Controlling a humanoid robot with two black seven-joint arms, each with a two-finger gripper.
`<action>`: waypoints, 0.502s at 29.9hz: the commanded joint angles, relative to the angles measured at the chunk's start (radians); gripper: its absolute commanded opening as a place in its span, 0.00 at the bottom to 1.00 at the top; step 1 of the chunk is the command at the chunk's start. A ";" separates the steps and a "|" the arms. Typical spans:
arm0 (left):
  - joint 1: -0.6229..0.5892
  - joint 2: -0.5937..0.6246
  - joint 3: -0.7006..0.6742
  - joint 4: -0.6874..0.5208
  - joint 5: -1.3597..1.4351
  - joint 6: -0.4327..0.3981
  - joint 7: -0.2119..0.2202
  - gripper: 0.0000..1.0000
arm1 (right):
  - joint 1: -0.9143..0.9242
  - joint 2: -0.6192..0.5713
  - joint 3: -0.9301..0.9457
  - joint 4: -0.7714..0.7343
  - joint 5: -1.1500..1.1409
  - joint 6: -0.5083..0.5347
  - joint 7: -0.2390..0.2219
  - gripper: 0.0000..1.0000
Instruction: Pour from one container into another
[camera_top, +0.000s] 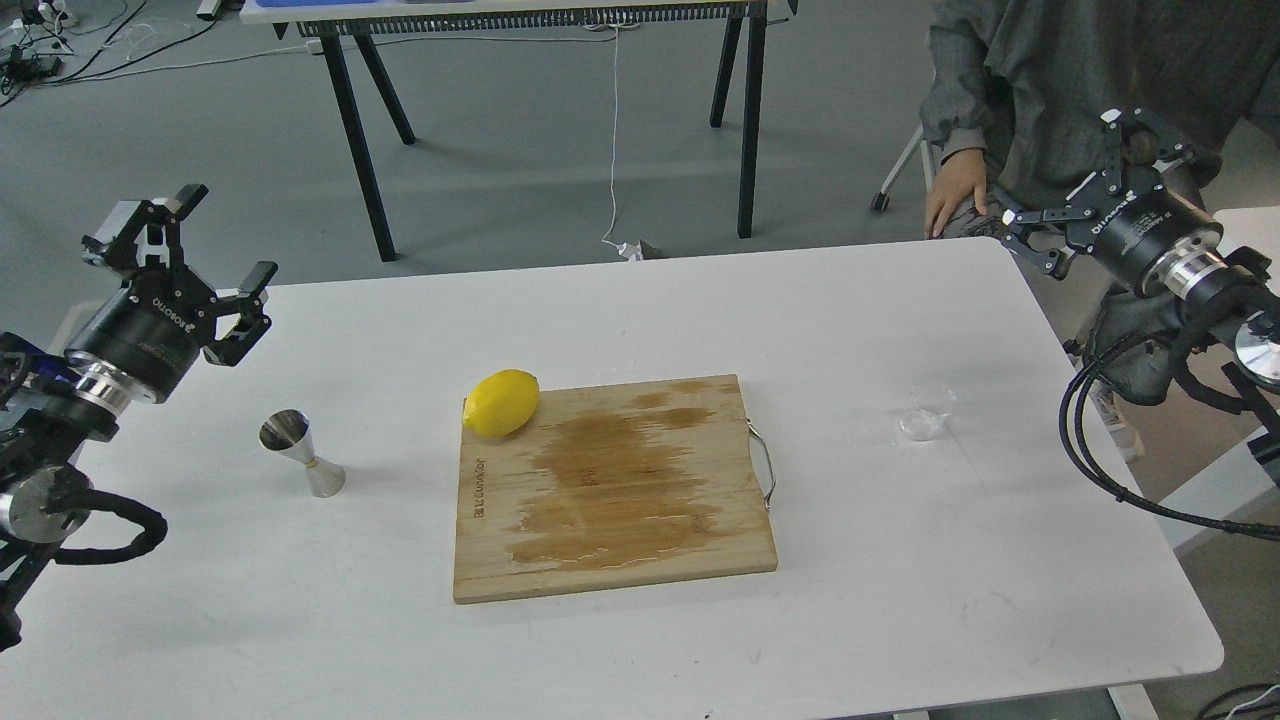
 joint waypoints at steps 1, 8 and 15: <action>0.001 -0.003 0.000 -0.003 -0.002 0.000 0.000 0.99 | 0.000 0.000 0.000 0.000 0.000 0.000 0.000 0.98; 0.000 -0.002 -0.011 0.015 -0.020 0.000 0.000 0.99 | -0.001 0.000 0.000 0.000 0.000 0.000 0.000 0.98; -0.025 -0.011 -0.015 0.118 0.007 0.000 0.000 0.99 | -0.001 0.000 0.000 0.006 0.000 0.000 0.000 0.98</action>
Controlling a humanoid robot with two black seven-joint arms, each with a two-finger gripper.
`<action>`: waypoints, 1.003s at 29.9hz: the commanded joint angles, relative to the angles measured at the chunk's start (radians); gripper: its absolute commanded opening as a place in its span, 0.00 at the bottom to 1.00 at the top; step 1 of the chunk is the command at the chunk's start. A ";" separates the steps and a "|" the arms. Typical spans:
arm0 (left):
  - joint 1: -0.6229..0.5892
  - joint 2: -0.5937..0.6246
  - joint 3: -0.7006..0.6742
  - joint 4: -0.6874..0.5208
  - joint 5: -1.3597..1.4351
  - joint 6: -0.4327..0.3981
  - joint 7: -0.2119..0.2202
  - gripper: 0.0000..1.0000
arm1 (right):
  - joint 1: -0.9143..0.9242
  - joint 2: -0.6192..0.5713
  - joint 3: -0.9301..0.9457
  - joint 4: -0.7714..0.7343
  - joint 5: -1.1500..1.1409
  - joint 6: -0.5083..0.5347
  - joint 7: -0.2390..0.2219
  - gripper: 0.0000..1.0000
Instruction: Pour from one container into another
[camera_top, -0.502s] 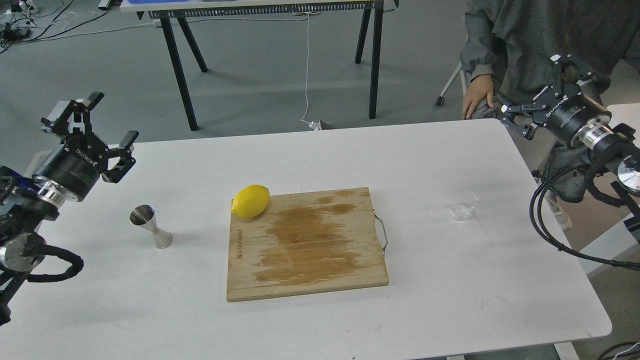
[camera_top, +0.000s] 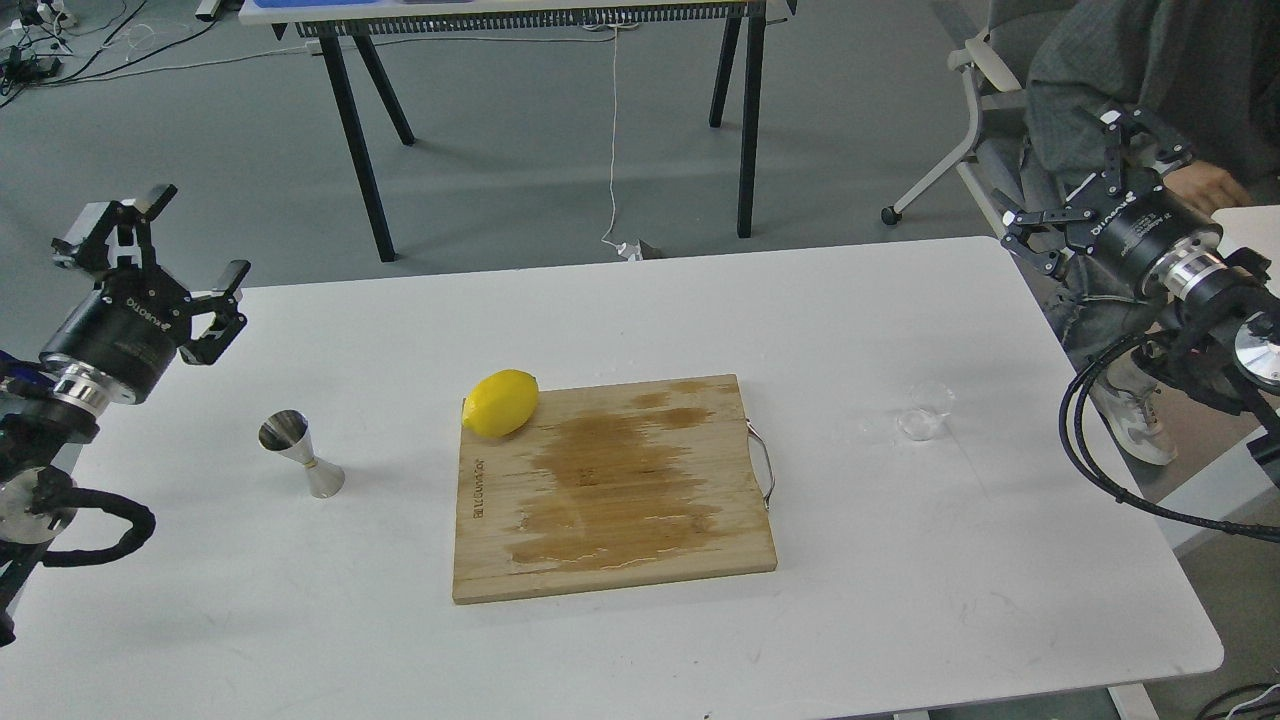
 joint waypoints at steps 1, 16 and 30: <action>-0.034 0.008 -0.001 0.010 0.074 0.000 0.000 0.99 | 0.000 0.001 0.002 0.003 0.000 0.000 0.002 0.98; -0.182 0.160 0.006 -0.358 1.015 0.319 0.000 0.99 | -0.008 0.001 0.018 0.008 0.000 0.000 0.002 0.98; 0.283 0.318 -0.003 -0.579 1.490 0.977 0.000 0.99 | -0.015 0.000 0.020 0.005 0.000 0.000 0.002 0.98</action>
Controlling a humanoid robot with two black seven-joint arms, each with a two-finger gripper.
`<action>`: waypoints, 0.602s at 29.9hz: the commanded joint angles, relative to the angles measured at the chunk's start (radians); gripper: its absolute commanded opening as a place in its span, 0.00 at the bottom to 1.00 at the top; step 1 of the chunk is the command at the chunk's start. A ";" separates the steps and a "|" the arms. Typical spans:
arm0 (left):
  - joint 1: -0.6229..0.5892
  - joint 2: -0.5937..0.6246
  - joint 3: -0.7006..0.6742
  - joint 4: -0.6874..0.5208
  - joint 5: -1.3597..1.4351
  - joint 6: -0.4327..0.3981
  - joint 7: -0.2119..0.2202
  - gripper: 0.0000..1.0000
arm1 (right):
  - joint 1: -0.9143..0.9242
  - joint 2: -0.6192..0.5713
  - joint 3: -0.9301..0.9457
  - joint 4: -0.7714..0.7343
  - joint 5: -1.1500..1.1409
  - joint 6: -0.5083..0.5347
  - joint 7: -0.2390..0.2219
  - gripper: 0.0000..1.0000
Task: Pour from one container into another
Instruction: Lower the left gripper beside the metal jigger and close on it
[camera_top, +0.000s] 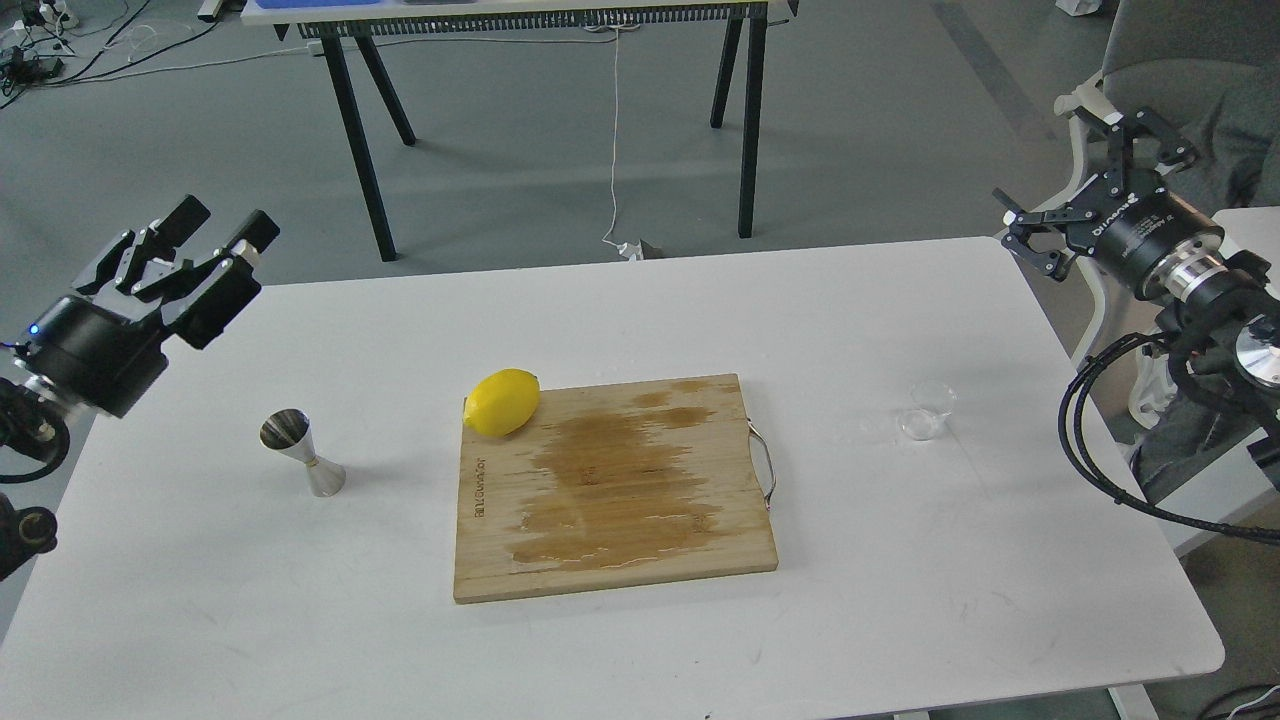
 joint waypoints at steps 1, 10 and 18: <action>0.123 0.012 -0.004 0.005 0.118 0.009 0.000 0.99 | 0.000 -0.001 0.000 -0.004 0.000 0.000 0.000 0.98; 0.263 -0.017 -0.045 0.141 0.209 0.009 0.000 0.99 | 0.000 0.004 -0.009 -0.002 -0.002 0.000 0.000 0.98; 0.272 -0.152 -0.008 0.322 0.215 0.009 0.000 0.98 | 0.000 0.001 -0.009 0.002 0.000 0.000 0.000 0.98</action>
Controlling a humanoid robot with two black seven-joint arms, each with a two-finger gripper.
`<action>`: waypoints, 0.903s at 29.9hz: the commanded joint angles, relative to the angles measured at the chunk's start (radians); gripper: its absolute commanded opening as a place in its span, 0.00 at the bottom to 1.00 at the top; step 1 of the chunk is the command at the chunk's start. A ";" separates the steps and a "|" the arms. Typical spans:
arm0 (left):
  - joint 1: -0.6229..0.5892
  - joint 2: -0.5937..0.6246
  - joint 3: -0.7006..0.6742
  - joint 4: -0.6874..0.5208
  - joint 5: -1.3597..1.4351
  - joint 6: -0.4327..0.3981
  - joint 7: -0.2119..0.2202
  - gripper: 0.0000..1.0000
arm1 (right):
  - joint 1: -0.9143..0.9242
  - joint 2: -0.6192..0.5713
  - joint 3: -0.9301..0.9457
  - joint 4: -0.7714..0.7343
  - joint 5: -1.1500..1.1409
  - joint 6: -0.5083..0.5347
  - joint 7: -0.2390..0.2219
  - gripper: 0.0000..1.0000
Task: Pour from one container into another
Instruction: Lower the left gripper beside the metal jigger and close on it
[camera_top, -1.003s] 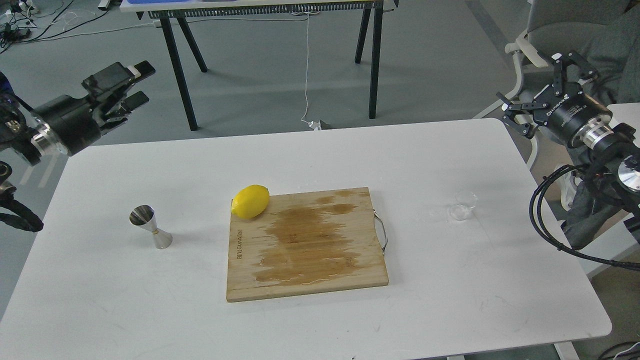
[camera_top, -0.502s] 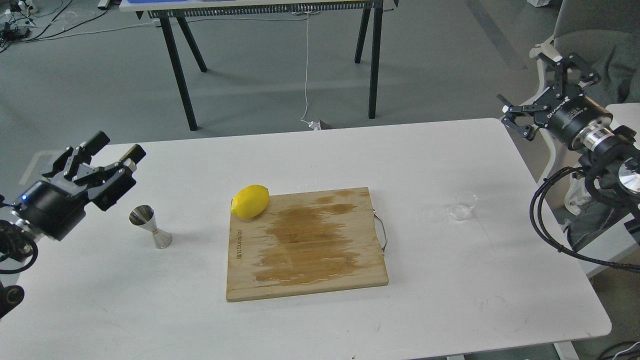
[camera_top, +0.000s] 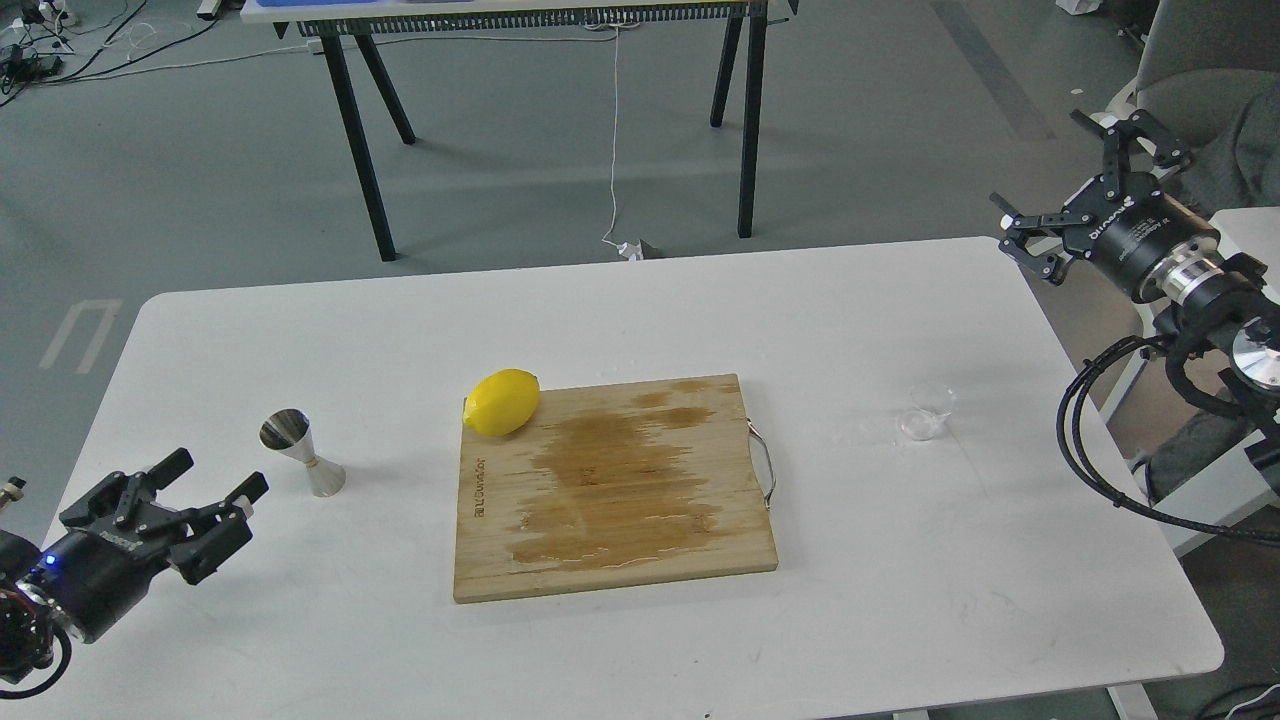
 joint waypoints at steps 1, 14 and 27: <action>-0.005 -0.056 0.019 0.058 -0.001 0.000 0.000 0.98 | 0.000 -0.006 -0.001 0.004 0.001 0.000 0.000 0.98; -0.112 -0.195 0.079 0.198 -0.009 0.000 0.000 0.98 | 0.000 -0.016 -0.002 0.006 0.001 0.000 -0.002 0.98; -0.206 -0.313 0.103 0.356 -0.010 0.000 0.000 0.97 | -0.003 -0.017 -0.001 0.007 0.001 0.000 -0.002 0.98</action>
